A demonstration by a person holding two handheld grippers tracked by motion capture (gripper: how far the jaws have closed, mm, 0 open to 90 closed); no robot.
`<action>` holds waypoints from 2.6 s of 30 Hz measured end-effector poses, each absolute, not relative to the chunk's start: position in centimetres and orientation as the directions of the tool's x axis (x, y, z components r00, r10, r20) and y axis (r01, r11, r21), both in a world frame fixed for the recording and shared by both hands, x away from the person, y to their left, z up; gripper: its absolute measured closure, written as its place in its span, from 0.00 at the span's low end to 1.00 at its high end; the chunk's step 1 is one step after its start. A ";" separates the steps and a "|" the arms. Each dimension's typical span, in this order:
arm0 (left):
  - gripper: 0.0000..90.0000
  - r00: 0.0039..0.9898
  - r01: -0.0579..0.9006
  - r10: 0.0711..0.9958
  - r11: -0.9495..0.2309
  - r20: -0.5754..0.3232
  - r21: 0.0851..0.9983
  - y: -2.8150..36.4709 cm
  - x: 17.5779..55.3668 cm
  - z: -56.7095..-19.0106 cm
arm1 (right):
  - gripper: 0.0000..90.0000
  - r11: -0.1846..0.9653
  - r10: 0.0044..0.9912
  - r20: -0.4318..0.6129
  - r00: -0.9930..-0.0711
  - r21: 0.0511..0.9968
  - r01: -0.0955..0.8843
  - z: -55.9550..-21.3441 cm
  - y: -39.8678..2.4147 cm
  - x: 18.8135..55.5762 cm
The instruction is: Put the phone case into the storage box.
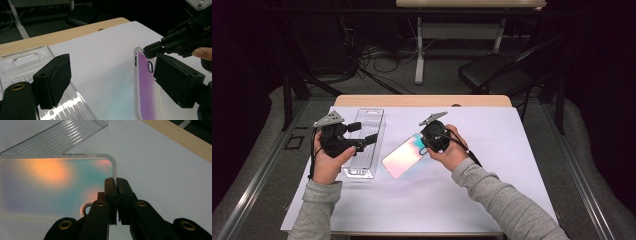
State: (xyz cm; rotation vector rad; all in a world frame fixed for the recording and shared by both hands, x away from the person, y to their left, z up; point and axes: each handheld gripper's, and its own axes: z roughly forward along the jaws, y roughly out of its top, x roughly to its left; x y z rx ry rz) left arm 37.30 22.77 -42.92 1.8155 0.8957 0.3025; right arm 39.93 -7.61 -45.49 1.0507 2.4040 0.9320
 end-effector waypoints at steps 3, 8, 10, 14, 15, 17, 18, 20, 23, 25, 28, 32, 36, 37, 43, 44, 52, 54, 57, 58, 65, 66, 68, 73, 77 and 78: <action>0.16 0.689 0.435 0.696 -0.174 -0.202 0.883 22.7 37.3 -42.9 | 0.97 0.510 0.746 -0.084 -0.661 0.710 0.485 -45.2 -7.6 39.6; 0.16 0.693 0.432 0.692 -0.172 -0.204 0.885 22.6 37.2 -42.9 | 0.97 0.504 0.745 -0.104 -0.659 0.734 0.454 -44.8 -7.6 39.2; 0.16 0.693 0.433 0.691 -0.174 -0.203 0.885 22.5 37.2 -42.9 | 0.97 0.509 0.742 -0.116 -0.660 0.738 0.443 -44.7 -7.6 39.1; 0.16 0.696 0.433 0.689 -0.176 -0.203 0.884 22.4 37.2 -42.9 | 0.97 0.510 0.741 -0.126 -0.660 0.745 0.430 -44.6 -7.7 39.0; 0.16 0.696 0.432 0.689 -0.177 -0.203 0.884 22.4 37.2 -42.9 | 0.97 0.509 0.742 -0.128 -0.659 0.746 0.428 -44.5 -7.7 39.0; 0.16 0.696 0.434 0.689 -0.179 -0.202 0.883 22.4 37.2 -42.9 | 0.97 0.514 0.739 -0.140 -0.659 0.750 0.416 -44.4 -7.7 38.8; 0.16 0.696 0.434 0.689 -0.180 -0.202 0.883 22.4 37.2 -42.9 | 0.97 0.517 0.737 -0.152 -0.659 0.754 0.405 -44.4 -7.7 38.7; 0.16 0.697 0.435 0.687 -0.180 -0.204 0.882 22.3 37.2 -42.9 | 0.97 0.517 0.736 -0.156 -0.658 0.757 0.400 -44.4 -7.7 38.6; 0.16 0.700 0.434 0.684 -0.178 -0.206 0.883 22.2 37.1 -42.9 | 0.97 0.522 0.733 -0.168 -0.659 0.760 0.387 -44.2 -7.8 38.5; 0.16 0.701 0.434 0.683 -0.180 -0.205 0.883 22.1 37.1 -42.8 | 0.97 0.523 0.733 -0.178 -0.656 0.764 0.377 -44.1 -7.8 38.4; 0.16 0.701 0.435 0.683 -0.182 -0.205 0.882 22.1 37.1 -42.9 | 0.97 0.532 0.729 -0.197 -0.656 0.766 0.361 -44.0 -7.9 38.2; 0.16 0.701 0.436 0.682 -0.180 -0.208 0.882 22.0 37.1 -42.9 | 0.97 0.539 0.726 -0.212 -0.654 0.766 0.350 -43.9 -7.9 38.1; 0.16 0.704 0.436 0.680 -0.185 -0.206 0.881 21.8 37.1 -42.9 | 0.97 0.541 0.724 -0.225 -0.652 0.772 0.334 -43.7 -8.0 37.9; 0.16 0.705 0.436 0.679 -0.186 -0.206 0.880 21.8 37.1 -42.9 | 0.97 0.547 0.720 -0.233 -0.653 0.770 0.329 -43.7 -8.0 37.8; 0.17 0.717 0.438 0.663 -0.186 -0.217 0.880 21.4 37.0 -42.9 | 0.97 0.556 0.714 -0.253 -0.652 0.772 0.309 -43.2 -8.0 37.6; 0.17 0.720 0.435 0.659 -0.186 -0.216 0.881 21.4 36.9 -42.9 | 0.97 0.557 0.714 -0.257 -0.651 0.772 0.306 -43.1 -8.0 37.6; 0.25 0.745 0.412 0.633 -0.189 -0.210 0.891 21.0 36.8 -42.8 | 0.97 0.573 0.707 -0.290 -0.645 0.770 0.282 -42.8 -8.1 37.4; 0.28 0.750 0.413 0.626 -0.193 -0.213 0.890 20.9 36.7 -42.8 | 0.97 0.576 0.705 -0.298 -0.644 0.770 0.274 -42.8 -8.2 37.4; 0.31 0.762 0.415 0.610 -0.199 -0.219 0.888 20.7 36.7 -42.9 | 0.97 0.577 0.706 -0.302 -0.641 0.770 0.272 -42.7 -8.2 37.3; 0.32 0.765 0.416 0.605 -0.201 -0.222 0.887 20.6 36.7 -42.9 | 0.97 0.576 0.706 -0.302 -0.640 0.771 0.271 -42.7 -8.2 37.3; 0.38 0.775 0.417 0.592 -0.218 -0.220 0.882 20.1 36.6 -42.8 | 0.97 0.585 0.699 -0.323 -0.638 0.771 0.251 -42.6 -8.2 37.1; 0.39 0.777 0.416 0.590 -0.224 -0.217 0.881 20.1 36.6 -42.9 | 0.97 0.585 0.700 -0.323 -0.637 0.771 0.251 -42.6 -8.2 37.0; 0.40 0.778 0.419 0.590 -0.230 -0.217 0.878 20.0 36.5 -42.9 | 0.97 0.585 0.699 -0.323 -0.638 0.772 0.250 -42.6 -8.2 37.0; 0.44 0.776 0.435 0.590 -0.246 -0.223 0.866 19.7 36.5 -43.0 | 0.97 0.588 0.697 -0.331 -0.636 0.771 0.243 -42.6 -8.2 36.9; 0.45 0.780 0.443 0.583 -0.258 -0.228 0.859 19.4 36.5 -43.2 | 0.97 0.590 0.694 -0.332 -0.639 0.771 0.241 -42.6 -8.2 36.9; 0.46 0.781 0.444 0.581 -0.255 -0.231 0.859 19.4 36.5 -43.2 | 0.97 0.591 0.694 -0.332 -0.638 0.770 0.242 -42.6 -8.2 36.9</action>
